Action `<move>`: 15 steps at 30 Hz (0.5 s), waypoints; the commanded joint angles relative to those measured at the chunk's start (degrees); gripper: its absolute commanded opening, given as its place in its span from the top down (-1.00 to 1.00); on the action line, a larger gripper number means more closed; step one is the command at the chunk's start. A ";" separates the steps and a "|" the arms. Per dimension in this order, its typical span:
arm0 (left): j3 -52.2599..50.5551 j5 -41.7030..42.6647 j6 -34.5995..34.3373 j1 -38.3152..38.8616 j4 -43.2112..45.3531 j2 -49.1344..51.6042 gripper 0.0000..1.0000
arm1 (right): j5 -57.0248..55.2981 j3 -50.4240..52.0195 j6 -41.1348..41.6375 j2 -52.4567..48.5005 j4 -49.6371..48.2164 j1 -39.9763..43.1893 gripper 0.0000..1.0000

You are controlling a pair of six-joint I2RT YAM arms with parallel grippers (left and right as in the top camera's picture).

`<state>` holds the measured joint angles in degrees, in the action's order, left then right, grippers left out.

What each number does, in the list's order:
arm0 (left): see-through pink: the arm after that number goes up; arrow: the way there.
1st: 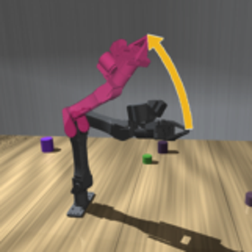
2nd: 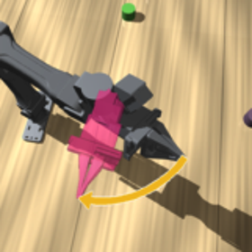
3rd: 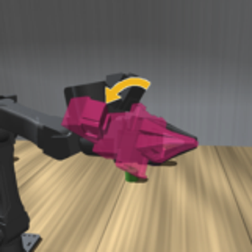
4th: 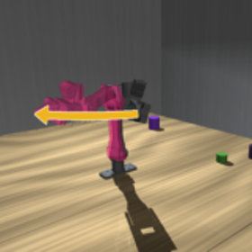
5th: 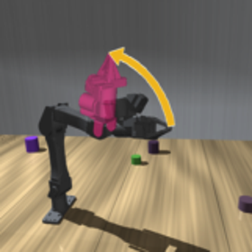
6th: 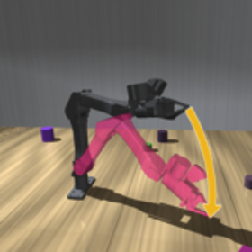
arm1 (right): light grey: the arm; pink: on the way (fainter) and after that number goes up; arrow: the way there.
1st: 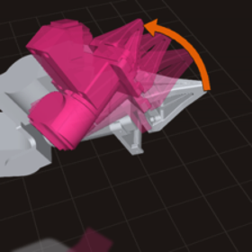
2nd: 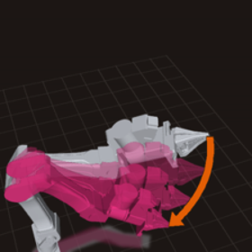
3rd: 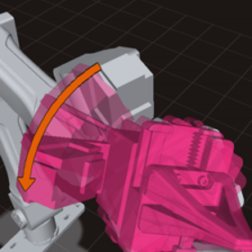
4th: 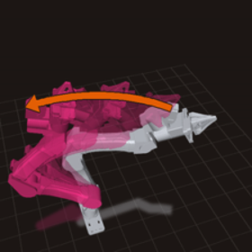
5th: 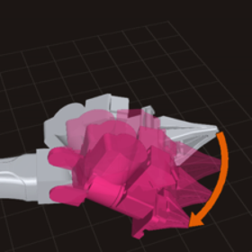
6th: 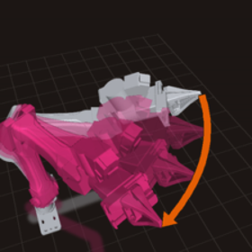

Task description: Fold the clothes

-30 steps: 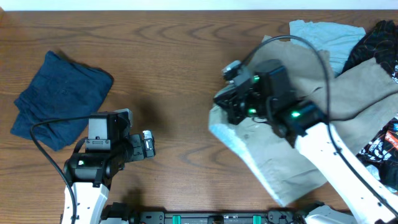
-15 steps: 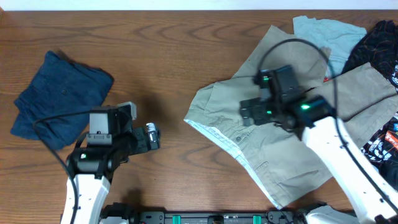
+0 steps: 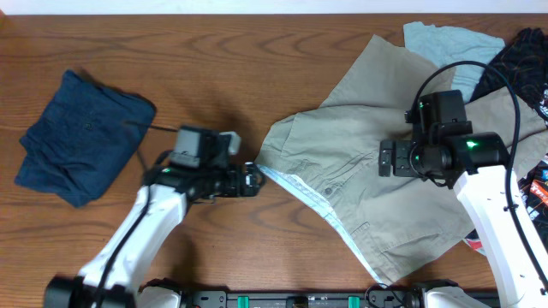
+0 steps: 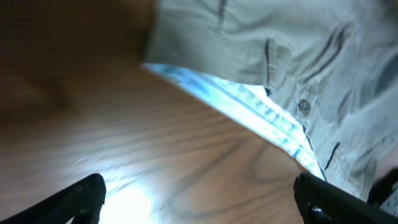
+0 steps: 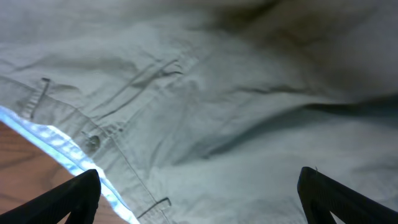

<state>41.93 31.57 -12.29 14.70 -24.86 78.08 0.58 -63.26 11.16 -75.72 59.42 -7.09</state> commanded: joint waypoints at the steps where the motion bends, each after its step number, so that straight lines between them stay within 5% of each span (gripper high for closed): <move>1: 0.94 2.10 -0.48 3.19 3.28 4.96 -0.95 | -0.37 -0.44 0.59 0.42 0.52 0.76 -0.99; 12: 0.94 2.16 -6.29 8.28 16.48 18.47 -0.99 | -0.42 -0.44 0.57 0.42 1.09 0.81 -0.99; 15: 0.94 2.14 -6.25 9.81 16.90 19.52 -0.53 | -0.63 -0.44 0.59 0.42 1.07 0.81 -0.99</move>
<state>43.07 34.39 -17.34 23.00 -7.35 95.39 0.45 -63.26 11.16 -75.72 60.42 -6.87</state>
